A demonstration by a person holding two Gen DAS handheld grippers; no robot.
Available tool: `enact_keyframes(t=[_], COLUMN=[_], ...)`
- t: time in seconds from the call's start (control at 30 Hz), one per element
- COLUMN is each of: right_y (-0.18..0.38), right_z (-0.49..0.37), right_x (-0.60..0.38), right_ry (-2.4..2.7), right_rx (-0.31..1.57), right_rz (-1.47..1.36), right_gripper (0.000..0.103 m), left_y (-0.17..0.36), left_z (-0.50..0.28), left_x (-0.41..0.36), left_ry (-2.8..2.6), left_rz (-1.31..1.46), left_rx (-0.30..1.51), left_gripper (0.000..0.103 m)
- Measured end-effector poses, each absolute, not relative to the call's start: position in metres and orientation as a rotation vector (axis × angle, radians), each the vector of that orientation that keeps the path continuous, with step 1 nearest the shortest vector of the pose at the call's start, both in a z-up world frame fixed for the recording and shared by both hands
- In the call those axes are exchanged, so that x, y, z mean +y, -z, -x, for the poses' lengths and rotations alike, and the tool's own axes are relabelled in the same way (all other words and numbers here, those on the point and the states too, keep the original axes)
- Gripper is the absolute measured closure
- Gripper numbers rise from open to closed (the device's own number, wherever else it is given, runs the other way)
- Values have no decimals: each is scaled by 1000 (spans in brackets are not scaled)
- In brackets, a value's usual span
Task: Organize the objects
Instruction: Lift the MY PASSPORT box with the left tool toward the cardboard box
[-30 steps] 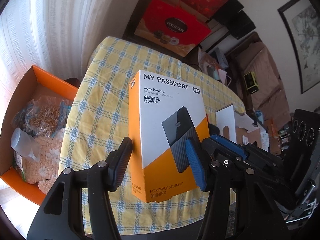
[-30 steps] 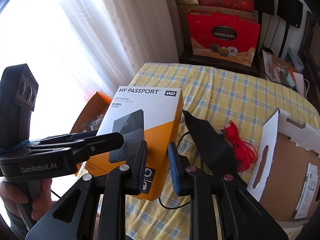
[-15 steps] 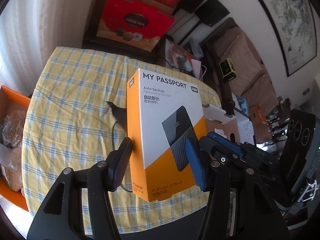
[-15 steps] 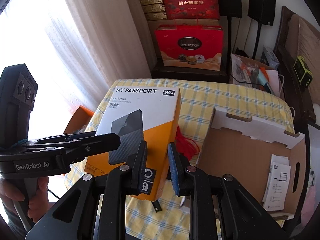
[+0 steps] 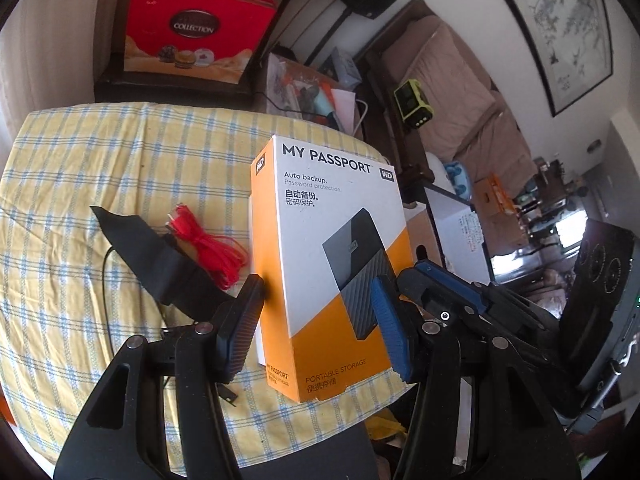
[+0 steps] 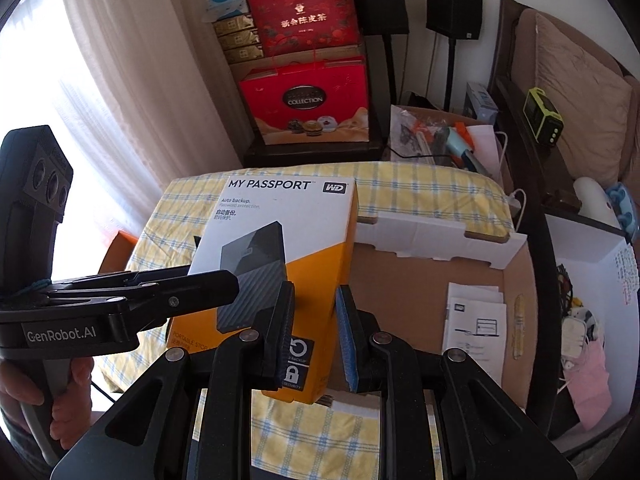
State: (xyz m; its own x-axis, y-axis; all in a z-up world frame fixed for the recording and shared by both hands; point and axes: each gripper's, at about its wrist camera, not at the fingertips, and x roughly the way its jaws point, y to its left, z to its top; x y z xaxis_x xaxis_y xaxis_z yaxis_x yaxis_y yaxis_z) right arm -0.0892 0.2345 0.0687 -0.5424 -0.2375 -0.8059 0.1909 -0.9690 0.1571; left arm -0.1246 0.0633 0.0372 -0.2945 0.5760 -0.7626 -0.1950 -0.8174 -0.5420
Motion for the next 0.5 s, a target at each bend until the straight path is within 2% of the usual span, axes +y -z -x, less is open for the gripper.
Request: enact_keyframes(t=[0.5], right_y=[-64], right_z=[84], right_x=[308], right_ry=[2650], right_rx=[-129], right_rz=[-1406], right_gripper=[82], left_y=[-23], left_z=[126], left_x=[138], left_ry=[-2045], left_rz=[1498], left_rx=[-461], left_gripper=[51])
